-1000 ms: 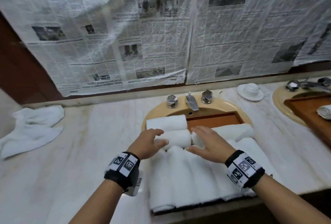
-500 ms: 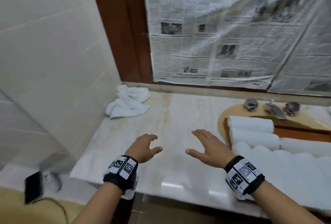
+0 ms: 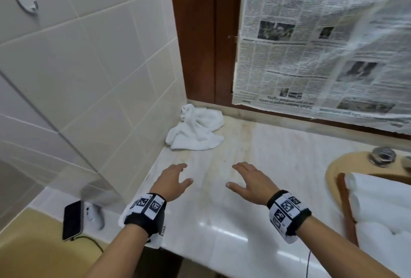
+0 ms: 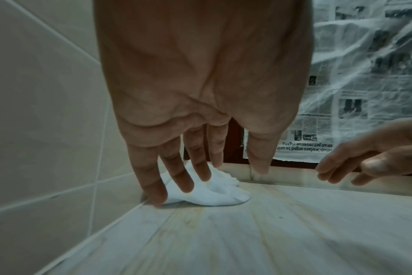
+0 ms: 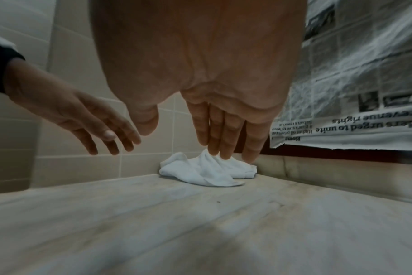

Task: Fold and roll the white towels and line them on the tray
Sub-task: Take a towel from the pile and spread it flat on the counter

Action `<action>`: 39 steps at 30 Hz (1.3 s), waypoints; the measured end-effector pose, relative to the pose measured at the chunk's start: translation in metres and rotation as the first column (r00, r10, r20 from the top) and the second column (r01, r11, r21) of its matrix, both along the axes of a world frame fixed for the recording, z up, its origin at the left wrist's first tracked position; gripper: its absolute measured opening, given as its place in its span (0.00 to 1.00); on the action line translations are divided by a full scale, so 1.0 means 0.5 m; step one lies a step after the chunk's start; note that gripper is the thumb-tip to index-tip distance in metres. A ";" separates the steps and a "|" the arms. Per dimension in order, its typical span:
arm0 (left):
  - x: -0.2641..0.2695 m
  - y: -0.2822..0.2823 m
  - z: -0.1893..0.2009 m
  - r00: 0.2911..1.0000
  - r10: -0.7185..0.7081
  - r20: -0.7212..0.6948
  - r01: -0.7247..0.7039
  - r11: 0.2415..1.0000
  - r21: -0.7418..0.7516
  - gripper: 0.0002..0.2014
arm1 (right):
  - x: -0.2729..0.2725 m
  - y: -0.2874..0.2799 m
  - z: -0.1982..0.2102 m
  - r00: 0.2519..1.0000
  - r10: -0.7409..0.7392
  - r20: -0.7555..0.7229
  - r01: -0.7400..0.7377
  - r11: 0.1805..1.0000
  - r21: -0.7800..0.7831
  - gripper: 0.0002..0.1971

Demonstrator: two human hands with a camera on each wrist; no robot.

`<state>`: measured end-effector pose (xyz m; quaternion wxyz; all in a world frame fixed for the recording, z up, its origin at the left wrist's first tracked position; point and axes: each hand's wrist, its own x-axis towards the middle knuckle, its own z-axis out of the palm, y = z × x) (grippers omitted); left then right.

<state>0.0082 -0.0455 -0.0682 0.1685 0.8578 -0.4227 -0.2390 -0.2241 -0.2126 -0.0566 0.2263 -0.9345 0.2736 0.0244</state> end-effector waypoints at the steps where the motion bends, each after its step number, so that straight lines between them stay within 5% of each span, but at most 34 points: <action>1: 0.019 -0.015 -0.003 1.000 0.001 0.005 -0.001 1.000 0.001 0.31 | 0.026 -0.019 -0.011 1.000 0.002 -0.005 -0.002 1.000 0.000 0.36; 12: 0.181 -0.224 -0.075 0.976 -0.065 0.209 0.055 0.997 0.054 0.33 | 0.282 -0.239 -0.148 0.991 0.051 -0.126 -0.066 0.992 -0.112 0.28; 16: 0.237 -0.268 -0.085 0.941 -0.049 0.335 0.025 0.997 0.077 0.36 | 0.329 -0.265 -0.187 0.996 0.076 -0.053 -0.087 0.970 -0.226 0.14; 21: 0.280 -0.276 -0.098 0.960 -0.010 0.280 -0.013 0.997 0.079 0.18 | 0.341 -0.266 -0.203 0.997 0.069 -0.027 -0.074 0.944 -0.323 0.10; 23: 0.274 -0.268 -0.092 0.972 0.020 0.233 -0.017 1.000 -0.015 0.10 | 0.324 -0.253 -0.193 0.999 0.042 -0.024 -0.047 0.970 -0.239 0.03; 29: 0.210 -0.207 -0.061 0.995 -0.029 0.095 0.042 0.989 -0.138 0.05 | 0.177 -0.182 -0.180 0.980 -0.151 0.134 0.149 0.989 0.020 0.04; 39: 0.049 -0.071 -0.035 0.967 -0.256 0.002 0.256 0.966 0.032 0.05 | -0.044 0.059 -0.087 0.823 -0.472 0.317 0.418 0.880 0.224 0.07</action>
